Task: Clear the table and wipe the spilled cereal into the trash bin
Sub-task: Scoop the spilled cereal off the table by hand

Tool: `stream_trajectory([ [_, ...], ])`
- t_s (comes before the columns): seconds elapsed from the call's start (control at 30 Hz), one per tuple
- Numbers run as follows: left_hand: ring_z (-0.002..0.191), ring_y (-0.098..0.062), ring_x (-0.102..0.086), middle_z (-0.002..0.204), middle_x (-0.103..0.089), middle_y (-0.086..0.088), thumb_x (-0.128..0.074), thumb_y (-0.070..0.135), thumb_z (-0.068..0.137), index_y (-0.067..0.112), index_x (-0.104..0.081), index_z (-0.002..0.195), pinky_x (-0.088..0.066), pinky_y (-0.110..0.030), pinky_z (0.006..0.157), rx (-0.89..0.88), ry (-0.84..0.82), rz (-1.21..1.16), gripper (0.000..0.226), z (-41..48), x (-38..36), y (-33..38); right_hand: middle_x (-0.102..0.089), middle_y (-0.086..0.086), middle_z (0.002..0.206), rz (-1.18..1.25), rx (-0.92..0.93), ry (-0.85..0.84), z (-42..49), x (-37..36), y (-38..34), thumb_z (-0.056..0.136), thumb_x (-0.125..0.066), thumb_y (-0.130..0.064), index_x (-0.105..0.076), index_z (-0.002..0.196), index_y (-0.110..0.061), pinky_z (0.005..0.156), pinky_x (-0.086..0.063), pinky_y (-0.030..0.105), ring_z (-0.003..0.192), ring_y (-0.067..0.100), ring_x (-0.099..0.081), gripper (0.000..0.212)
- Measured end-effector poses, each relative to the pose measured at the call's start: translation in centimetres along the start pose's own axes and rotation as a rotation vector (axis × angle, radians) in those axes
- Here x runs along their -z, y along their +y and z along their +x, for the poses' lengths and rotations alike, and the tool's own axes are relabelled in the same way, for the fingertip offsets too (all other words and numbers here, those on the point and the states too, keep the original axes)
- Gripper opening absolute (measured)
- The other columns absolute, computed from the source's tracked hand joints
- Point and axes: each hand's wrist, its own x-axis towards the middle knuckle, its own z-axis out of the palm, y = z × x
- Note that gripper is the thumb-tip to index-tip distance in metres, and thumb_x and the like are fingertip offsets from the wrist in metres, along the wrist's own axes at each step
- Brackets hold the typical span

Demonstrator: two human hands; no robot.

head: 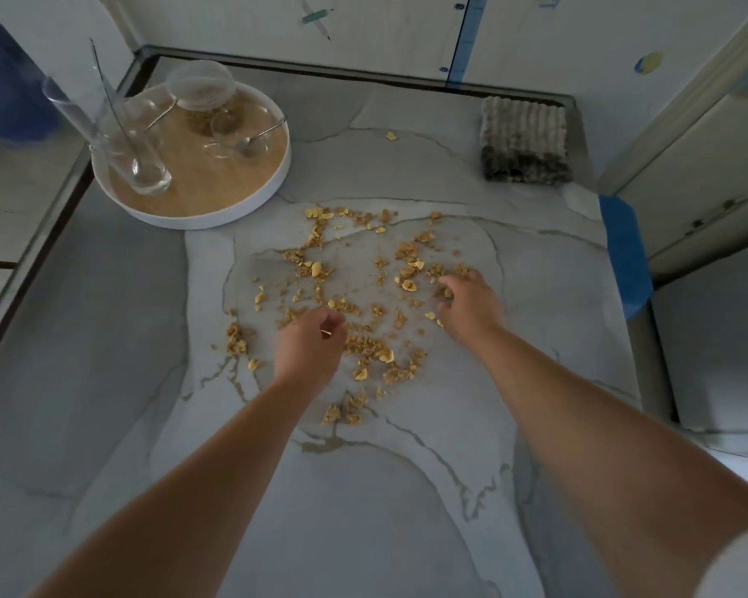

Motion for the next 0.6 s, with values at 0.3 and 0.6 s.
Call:
stream_trajectory([
  [0.3, 0.082, -0.007, -0.054, 0.092, -0.062, 0.005, -0.055, 0.018, 0.091, 0.013, -0.066, 0.103, -0.039, -0.015, 0.068, -0.018, -0.064, -0.056, 0.017, 2.2, -0.8, 1.8, -0.047, 0.007, 0.125, -0.087, 0.029, 0.045, 0.5, -0.5, 0.2, 0.091, -0.046, -0.004, -0.057, 0.117, -0.013, 0.07, -0.038, 0.026, 0.096, 0.024, -0.056, 0.029],
  [0.6, 0.074, -0.015, -0.063, 0.085, -0.068, -0.006, -0.051, 0.026, 0.094, 0.01, -0.066, 0.089, -0.052, -0.027, 0.069, 0.277, -0.182, -0.548, 0.022, 5.1, -4.0, 4.9, -0.062, 0.008, 0.107, 0.279, 0.132, 0.245, 0.3, 1.1, 0.3, 0.09, -0.055, -0.014, -0.065, 0.107, -0.009, 0.076, -0.05, 0.032, 0.088, 0.023, -0.061, 0.02],
])
